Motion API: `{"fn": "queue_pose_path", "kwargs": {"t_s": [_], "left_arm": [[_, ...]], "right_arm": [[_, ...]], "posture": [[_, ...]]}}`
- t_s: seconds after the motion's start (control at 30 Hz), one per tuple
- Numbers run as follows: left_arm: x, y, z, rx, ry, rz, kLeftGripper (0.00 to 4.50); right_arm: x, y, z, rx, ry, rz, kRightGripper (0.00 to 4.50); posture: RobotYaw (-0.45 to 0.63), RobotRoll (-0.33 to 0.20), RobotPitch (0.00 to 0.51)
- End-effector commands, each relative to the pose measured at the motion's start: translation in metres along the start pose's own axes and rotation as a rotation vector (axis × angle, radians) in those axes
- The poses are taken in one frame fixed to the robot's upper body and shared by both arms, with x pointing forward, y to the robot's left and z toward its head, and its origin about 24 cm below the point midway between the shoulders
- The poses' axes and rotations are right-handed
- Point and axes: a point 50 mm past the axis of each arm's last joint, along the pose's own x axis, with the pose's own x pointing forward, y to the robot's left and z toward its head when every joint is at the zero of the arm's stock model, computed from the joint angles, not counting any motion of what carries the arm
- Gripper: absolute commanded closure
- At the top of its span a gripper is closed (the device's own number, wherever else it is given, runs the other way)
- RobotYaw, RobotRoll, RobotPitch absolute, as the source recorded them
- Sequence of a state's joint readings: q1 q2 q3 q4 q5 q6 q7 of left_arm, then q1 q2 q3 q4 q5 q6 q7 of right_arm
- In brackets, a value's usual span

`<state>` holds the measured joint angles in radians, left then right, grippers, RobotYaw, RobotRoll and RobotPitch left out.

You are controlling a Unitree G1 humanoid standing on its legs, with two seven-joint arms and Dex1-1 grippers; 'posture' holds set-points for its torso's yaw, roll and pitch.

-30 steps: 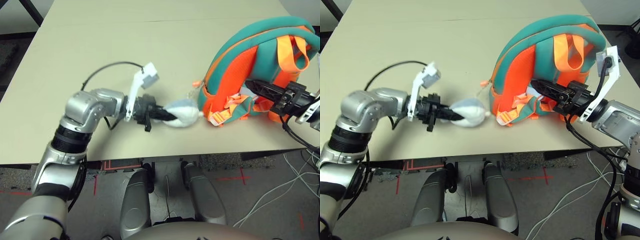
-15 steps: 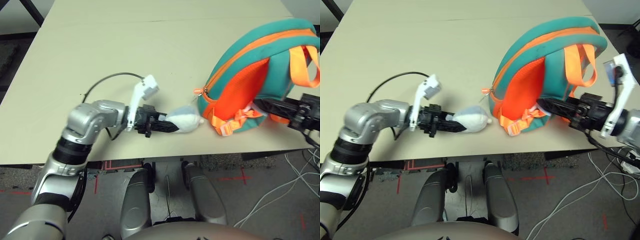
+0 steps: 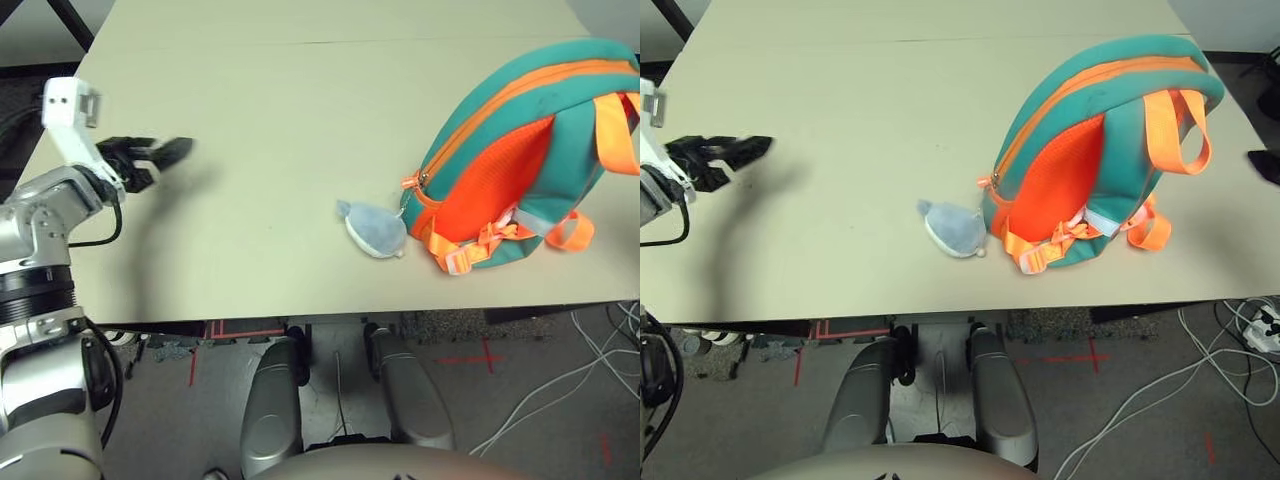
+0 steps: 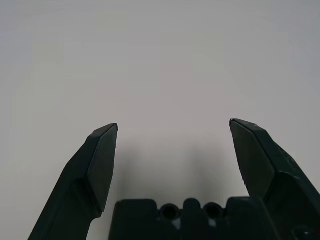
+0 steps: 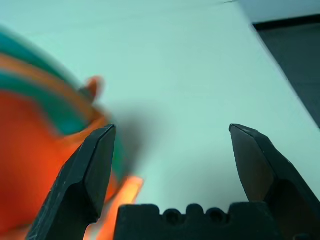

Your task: Put the pencil case into the backpack and zip it.

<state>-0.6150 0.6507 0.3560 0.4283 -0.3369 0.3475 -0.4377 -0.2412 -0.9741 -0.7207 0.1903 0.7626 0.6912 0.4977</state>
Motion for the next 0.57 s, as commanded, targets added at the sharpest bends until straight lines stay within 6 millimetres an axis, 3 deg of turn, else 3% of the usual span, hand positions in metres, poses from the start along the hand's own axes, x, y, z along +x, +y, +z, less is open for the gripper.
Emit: {"fn": "queue_pose_path", "kwargs": {"t_s": [0.03, 0.27, 0.57], "left_arm": [[0.003, -0.005, -0.009, 0.059, -0.083, 0.055, 0.03], [0.008, -0.025, -0.029, 0.09, -0.148, 0.107, 0.03], [0.001, -0.029, -0.05, 0.135, -0.173, 0.235, 0.03]], "right_arm": [[0.019, -0.002, -0.016, -0.021, -0.099, -0.05, 0.0], [0.05, -0.003, -0.037, 0.0, -0.258, -0.115, 0.0], [0.06, 0.008, -0.06, -0.019, -0.262, -0.023, 0.0]], "posture": [[-0.1, 0.0, 0.274], [-0.08, 0.0, 0.283], [-0.12, 0.0, 0.319]]}}
